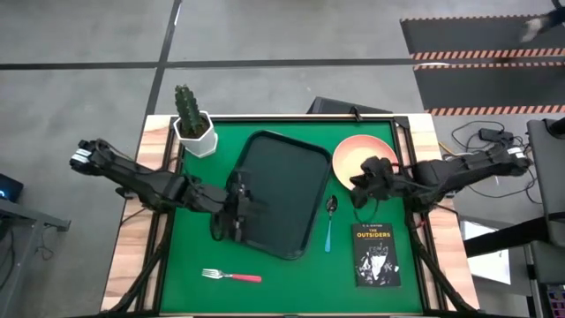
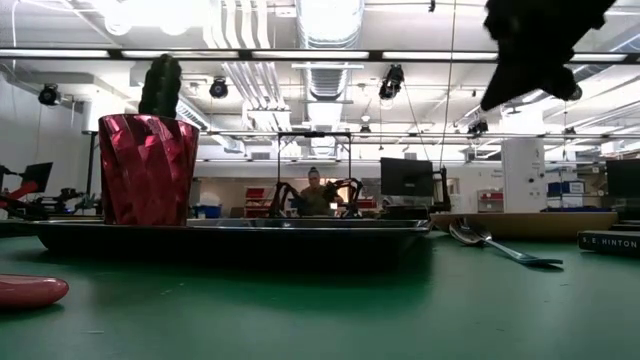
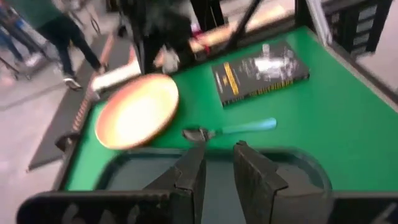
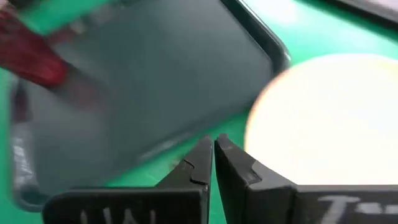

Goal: Pick and place plate/cup/fork/spoon on tray
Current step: Put the orange plate to the right of the serving tray

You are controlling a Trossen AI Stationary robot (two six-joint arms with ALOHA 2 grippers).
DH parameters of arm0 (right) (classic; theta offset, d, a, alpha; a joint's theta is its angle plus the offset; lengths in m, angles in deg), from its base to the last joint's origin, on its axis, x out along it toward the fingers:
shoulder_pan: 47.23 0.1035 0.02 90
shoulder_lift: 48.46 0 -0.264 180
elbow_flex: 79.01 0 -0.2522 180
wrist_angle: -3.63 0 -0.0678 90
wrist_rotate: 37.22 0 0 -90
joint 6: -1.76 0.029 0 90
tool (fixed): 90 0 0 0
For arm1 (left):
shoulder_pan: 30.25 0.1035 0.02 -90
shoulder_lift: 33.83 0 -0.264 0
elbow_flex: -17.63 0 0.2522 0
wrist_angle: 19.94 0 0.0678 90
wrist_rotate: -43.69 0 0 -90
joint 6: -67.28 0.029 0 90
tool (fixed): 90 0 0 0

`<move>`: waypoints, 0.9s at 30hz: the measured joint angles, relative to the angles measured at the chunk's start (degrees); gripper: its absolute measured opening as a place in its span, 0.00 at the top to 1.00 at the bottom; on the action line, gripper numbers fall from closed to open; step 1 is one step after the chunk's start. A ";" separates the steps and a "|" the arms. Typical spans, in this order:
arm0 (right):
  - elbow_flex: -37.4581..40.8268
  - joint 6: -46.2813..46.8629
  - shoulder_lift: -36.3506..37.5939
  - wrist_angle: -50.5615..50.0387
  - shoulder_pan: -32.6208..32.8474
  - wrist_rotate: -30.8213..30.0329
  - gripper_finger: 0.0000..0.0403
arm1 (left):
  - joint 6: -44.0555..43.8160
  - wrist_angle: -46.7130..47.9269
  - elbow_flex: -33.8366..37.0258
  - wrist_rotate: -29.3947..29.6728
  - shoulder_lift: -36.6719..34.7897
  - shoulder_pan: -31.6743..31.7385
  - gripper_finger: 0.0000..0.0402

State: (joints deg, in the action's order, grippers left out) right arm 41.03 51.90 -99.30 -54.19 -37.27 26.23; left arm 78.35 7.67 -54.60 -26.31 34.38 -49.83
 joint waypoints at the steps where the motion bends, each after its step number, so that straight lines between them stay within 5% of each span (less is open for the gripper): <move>1: -0.80 -0.24 -1.08 -1.93 -2.00 1.92 0.98 | 0.12 -0.24 -0.01 -0.01 -0.85 0.00 0.85; 8: -3.67 -4.82 -7.32 -5.50 -14.80 13.48 0.98 | -0.26 0.53 0.93 -0.01 -4.56 -0.37 0.85; 13: -3.90 -8.53 -12.77 -4.48 -20.92 16.15 0.98 | -0.30 1.02 1.86 -0.02 -4.68 -0.54 0.85; 23: -3.99 -11.23 -23.54 -1.56 -24.06 19.56 0.97 | -0.20 1.78 2.67 -0.01 -5.86 -0.55 0.85; 27: -3.97 -11.45 -27.01 -0.90 -24.15 19.54 0.89 | -0.20 1.75 2.67 -0.01 -6.27 -0.55 0.85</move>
State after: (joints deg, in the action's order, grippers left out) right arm 37.06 40.44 -126.31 -55.09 -61.42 45.77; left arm 78.16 9.42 -51.92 -26.33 28.12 -50.37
